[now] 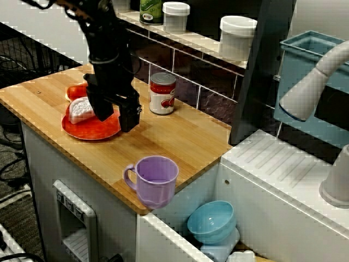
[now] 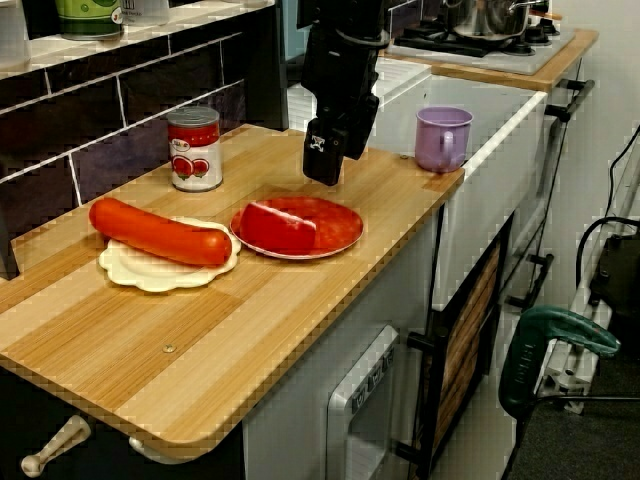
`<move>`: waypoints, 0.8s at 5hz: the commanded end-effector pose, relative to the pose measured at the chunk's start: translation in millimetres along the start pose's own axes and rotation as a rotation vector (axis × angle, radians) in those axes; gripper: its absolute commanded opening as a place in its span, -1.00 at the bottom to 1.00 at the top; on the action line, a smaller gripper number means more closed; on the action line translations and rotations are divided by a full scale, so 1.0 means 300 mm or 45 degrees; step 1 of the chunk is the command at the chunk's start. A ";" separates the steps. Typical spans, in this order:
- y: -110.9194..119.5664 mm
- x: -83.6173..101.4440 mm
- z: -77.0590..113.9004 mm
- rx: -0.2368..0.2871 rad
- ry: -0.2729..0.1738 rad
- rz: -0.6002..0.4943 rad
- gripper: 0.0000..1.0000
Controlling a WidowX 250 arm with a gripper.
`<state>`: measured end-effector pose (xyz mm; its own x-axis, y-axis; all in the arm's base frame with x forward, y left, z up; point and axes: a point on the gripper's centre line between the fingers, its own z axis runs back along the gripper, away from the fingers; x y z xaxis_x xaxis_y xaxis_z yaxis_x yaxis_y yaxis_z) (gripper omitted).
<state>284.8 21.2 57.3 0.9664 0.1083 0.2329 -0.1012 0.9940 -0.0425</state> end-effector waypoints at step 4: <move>-0.013 0.123 0.045 0.066 -0.399 0.130 1.00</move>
<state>318.5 22.6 62.3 0.8574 0.2059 0.4716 -0.2184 0.9754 -0.0288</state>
